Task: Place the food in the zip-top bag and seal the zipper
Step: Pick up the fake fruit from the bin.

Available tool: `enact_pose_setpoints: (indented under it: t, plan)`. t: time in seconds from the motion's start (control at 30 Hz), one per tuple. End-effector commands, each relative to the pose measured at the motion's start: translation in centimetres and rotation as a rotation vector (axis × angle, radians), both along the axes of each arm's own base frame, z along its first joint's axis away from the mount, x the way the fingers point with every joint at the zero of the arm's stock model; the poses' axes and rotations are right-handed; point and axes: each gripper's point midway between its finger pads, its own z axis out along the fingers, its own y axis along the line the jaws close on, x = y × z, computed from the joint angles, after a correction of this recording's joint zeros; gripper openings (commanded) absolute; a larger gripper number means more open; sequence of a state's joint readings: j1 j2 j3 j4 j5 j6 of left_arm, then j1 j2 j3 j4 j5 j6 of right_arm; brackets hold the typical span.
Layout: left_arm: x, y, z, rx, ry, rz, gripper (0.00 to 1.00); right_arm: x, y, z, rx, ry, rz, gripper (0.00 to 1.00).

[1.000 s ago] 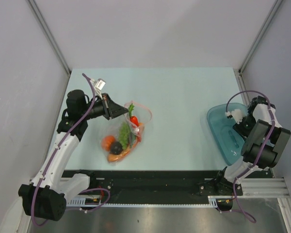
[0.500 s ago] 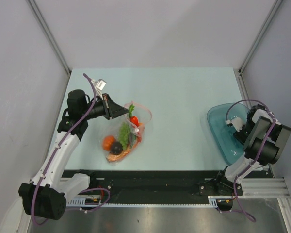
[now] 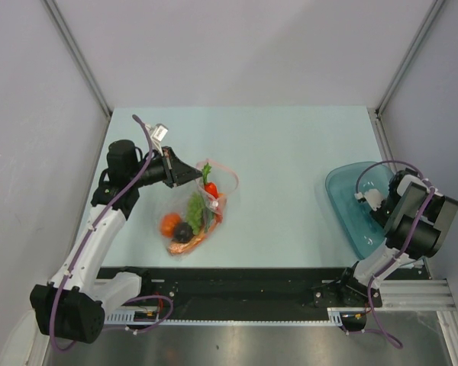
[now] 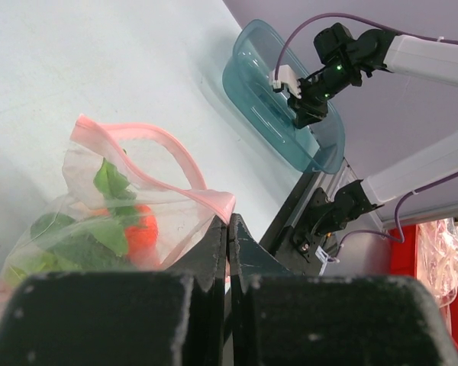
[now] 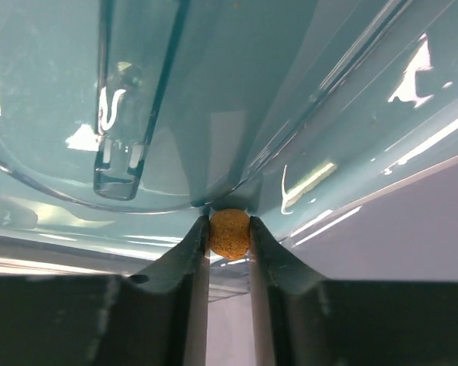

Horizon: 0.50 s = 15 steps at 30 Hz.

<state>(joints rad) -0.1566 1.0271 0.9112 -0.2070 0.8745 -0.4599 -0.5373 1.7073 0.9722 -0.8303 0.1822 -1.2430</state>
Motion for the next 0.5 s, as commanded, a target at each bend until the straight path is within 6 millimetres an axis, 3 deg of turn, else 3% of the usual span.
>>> enact_pose_setpoints:
  t: [0.0,0.07,0.23,0.27,0.33,0.37,0.43,0.47]
  plan:
    - [0.2,0.0,2.3,0.004,-0.093,-0.012,0.0,0.7,1.2,1.4,0.032,-0.072,0.02,0.2]
    - [0.2,0.0,2.3,0.005,-0.094,-0.014,0.0,1.7,2.8,3.3,0.042,-0.128,0.064,0.18]
    - [0.0,0.1,2.5,0.022,-0.102,-0.016,0.0,6.6,11.3,8.3,0.168,-0.359,0.145,0.09]
    - [0.0,0.2,2.5,0.025,-0.1,-0.017,0.0,8.4,14.1,10.4,0.189,-0.429,0.224,0.08]
    - [-0.1,0.2,2.8,0.03,-0.102,-0.017,0.0,9.8,17.9,12.6,0.262,-0.507,0.225,0.04]
    - [-0.1,0.2,2.9,0.03,-0.105,-0.017,0.0,11.1,21.3,14.7,0.332,-0.564,0.29,0.03]
    - [-0.2,0.2,3.0,0.029,-0.11,-0.016,0.0,12.1,25.0,17.3,0.421,-0.636,0.287,0.03]
    - [-0.2,0.2,3.1,0.028,-0.11,-0.015,0.0,12.5,28.6,19.8,0.519,-0.679,0.351,0.02]
